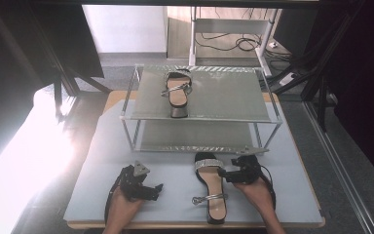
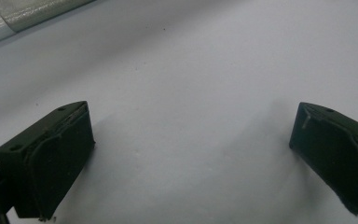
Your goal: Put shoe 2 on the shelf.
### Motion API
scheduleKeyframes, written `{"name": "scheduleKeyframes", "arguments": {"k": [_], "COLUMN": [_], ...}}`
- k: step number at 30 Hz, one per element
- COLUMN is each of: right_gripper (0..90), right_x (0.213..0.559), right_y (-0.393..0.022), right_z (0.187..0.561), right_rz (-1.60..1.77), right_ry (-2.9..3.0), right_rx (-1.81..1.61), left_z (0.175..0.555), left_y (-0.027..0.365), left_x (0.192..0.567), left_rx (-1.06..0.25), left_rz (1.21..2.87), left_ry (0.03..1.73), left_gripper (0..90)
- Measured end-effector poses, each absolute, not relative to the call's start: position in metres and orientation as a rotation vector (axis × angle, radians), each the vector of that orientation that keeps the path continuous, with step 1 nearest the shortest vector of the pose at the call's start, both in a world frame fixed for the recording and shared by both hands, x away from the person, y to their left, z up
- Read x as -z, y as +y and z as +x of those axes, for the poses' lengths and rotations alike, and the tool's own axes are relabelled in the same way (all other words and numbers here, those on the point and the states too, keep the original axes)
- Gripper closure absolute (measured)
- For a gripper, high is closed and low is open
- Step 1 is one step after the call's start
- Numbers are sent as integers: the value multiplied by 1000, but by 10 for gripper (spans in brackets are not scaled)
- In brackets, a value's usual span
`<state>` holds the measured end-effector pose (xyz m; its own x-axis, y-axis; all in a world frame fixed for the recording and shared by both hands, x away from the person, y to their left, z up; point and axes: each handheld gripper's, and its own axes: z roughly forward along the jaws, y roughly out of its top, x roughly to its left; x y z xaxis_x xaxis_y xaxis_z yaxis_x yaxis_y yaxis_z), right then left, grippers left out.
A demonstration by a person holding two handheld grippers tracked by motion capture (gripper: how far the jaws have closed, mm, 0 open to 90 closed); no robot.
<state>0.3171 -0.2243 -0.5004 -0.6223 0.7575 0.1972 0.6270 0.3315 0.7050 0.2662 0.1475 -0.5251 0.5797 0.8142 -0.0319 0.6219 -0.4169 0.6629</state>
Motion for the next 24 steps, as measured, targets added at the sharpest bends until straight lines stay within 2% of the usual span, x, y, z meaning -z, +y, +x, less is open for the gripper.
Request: {"name": "scheduleKeyframes", "arguments": {"k": [2, 10, 16, 24], "right_gripper": [361, 594, 681, 702], "right_x": [504, 516, 516, 511], "right_y": [-217, -215, -215, -221], "right_z": [321, 323, 320, 322], "right_rz": [1274, 1421, 1468, 1573], "right_ry": [2438, 2382, 2318, 2301], "right_rx": [-1181, -1321, -1319, -1340], "left_z": [266, 266, 266, 266], "left_y": [147, 147, 147, 148], "left_x": [525, 525, 525, 525], "left_rx": [-392, -392, -392, -392], "left_rz": [2175, 2175, 2175, 2175], "left_ry": [1138, 1138, 1138, 1137], "left_gripper": [0, 0, 0, 0]}}
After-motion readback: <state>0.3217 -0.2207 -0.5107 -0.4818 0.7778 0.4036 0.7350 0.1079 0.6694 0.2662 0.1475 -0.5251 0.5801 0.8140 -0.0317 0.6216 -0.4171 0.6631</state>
